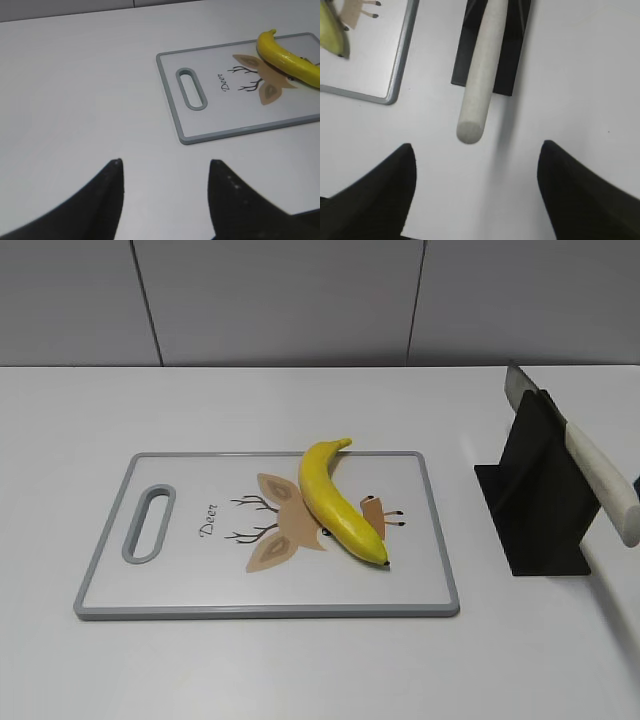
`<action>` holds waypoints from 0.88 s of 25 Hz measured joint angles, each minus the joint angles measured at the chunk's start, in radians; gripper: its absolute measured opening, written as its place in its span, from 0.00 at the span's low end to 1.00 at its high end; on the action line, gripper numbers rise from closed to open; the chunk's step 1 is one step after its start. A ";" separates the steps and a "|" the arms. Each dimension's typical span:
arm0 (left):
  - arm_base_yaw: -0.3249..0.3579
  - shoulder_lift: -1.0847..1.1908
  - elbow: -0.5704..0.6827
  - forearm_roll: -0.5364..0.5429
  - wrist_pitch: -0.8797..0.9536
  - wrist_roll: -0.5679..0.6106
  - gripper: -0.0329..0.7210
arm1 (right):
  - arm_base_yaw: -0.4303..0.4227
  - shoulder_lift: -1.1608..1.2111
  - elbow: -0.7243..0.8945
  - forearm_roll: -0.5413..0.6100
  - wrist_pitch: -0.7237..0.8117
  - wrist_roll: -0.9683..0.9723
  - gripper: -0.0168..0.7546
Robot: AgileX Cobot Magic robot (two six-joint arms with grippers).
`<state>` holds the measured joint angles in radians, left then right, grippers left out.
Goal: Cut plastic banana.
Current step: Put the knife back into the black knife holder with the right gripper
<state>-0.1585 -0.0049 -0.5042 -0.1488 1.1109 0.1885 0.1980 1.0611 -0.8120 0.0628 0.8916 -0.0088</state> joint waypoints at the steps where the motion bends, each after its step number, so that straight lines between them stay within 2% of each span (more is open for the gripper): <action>1: 0.000 0.000 0.001 0.005 -0.004 0.000 0.74 | 0.000 -0.039 0.026 0.010 -0.002 -0.010 0.78; 6: 0.000 0.000 0.002 0.068 -0.016 0.000 0.74 | 0.000 -0.248 0.139 0.027 -0.009 -0.085 0.78; 12: 0.000 0.000 0.008 0.072 -0.016 0.000 0.73 | 0.000 -0.446 0.246 0.030 0.026 -0.135 0.78; 22: 0.000 0.000 0.008 0.075 -0.016 0.000 0.73 | 0.000 -0.742 0.273 0.045 0.060 -0.138 0.78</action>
<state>-0.1585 -0.0049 -0.4964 -0.0741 1.0950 0.1885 0.1980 0.3196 -0.5388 0.1080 0.9516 -0.1470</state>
